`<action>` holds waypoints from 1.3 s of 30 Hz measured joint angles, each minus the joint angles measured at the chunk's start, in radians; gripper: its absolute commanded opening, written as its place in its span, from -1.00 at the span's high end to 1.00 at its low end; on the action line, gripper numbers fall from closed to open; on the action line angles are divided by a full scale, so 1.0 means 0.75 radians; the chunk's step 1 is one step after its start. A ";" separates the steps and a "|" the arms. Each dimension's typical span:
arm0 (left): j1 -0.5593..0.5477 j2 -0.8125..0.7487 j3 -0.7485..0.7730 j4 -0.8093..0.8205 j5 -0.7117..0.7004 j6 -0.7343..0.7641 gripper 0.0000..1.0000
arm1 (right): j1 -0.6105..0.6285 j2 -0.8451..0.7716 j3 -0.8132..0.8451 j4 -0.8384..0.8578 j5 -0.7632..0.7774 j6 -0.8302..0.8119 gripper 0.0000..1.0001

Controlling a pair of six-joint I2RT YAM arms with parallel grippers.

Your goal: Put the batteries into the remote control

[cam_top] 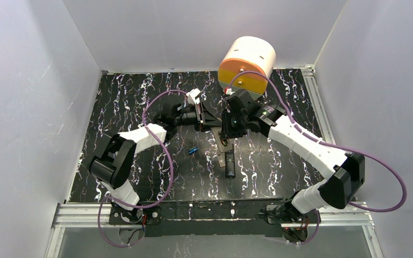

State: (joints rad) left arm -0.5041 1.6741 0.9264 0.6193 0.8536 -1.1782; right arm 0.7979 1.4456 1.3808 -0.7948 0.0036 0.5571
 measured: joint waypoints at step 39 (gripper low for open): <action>0.016 -0.120 0.045 0.393 -0.247 -0.790 1.00 | -0.026 -0.705 -0.553 1.004 0.249 0.642 -0.96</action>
State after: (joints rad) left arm -0.4923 1.5841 0.9600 0.9142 0.6682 -1.7710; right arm 0.7780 0.9165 0.9657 -0.0422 0.1902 1.0386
